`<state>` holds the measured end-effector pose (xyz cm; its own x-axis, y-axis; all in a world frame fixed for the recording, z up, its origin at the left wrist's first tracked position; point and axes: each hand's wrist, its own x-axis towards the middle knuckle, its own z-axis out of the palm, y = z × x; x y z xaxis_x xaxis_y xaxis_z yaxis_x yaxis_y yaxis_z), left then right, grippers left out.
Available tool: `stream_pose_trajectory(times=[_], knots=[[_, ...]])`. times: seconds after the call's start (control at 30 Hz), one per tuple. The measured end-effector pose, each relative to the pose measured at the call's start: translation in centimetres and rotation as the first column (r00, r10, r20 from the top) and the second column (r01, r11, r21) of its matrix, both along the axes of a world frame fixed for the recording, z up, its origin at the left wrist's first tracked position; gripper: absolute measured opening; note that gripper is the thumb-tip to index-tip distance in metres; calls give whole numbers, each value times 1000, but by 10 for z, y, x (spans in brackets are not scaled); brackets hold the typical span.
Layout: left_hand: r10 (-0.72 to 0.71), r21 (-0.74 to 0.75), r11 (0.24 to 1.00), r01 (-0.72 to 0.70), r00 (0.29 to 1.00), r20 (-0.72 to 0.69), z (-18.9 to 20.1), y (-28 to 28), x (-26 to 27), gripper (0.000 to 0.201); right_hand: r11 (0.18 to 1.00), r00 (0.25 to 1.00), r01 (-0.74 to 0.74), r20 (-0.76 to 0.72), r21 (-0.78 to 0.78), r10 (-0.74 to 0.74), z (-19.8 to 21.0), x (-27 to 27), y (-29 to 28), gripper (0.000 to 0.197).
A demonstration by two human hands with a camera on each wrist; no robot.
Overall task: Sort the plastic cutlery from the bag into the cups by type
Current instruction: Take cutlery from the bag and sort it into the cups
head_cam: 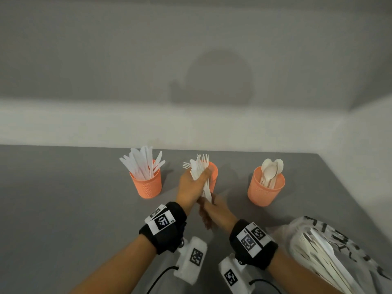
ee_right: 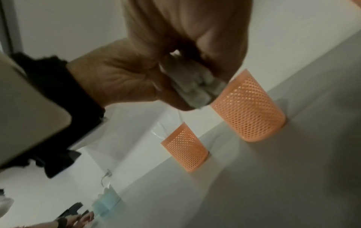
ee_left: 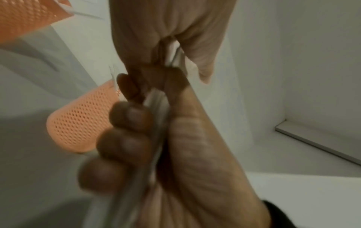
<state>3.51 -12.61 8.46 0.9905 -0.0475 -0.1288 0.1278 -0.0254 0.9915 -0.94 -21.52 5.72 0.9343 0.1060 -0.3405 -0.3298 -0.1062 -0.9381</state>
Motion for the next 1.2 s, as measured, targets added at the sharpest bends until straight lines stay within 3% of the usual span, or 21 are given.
stream_pose_trajectory(times=[0.1,0.23,0.43,0.73,0.9,1.07,1.2], knots=[[-127,-6,992,126,991,-30,3,12,5,70,991,994,-67,-78,116,76,7,-1,-11,16],[-203,-68,978,199,978,-58,7,25,10,42,968,982,-106,-130,228,138,9,1,-21,34],[-96,4,995,96,994,-60,5,37,15,16,960,977,-149,-114,237,180,11,0,-23,39],[-58,-63,997,54,996,-63,14,40,15,20,969,986,-103,-103,224,129,11,-3,-28,23],[-128,25,991,129,991,-36,8,37,11,24,968,987,-111,-93,224,134,10,-2,-27,24],[63,-147,987,-68,997,-43,25,45,22,26,954,979,-156,-90,257,185,10,-4,-33,26],[300,-350,894,-280,954,3,41,61,37,25,935,963,-203,-116,290,245,9,-6,-37,28]])
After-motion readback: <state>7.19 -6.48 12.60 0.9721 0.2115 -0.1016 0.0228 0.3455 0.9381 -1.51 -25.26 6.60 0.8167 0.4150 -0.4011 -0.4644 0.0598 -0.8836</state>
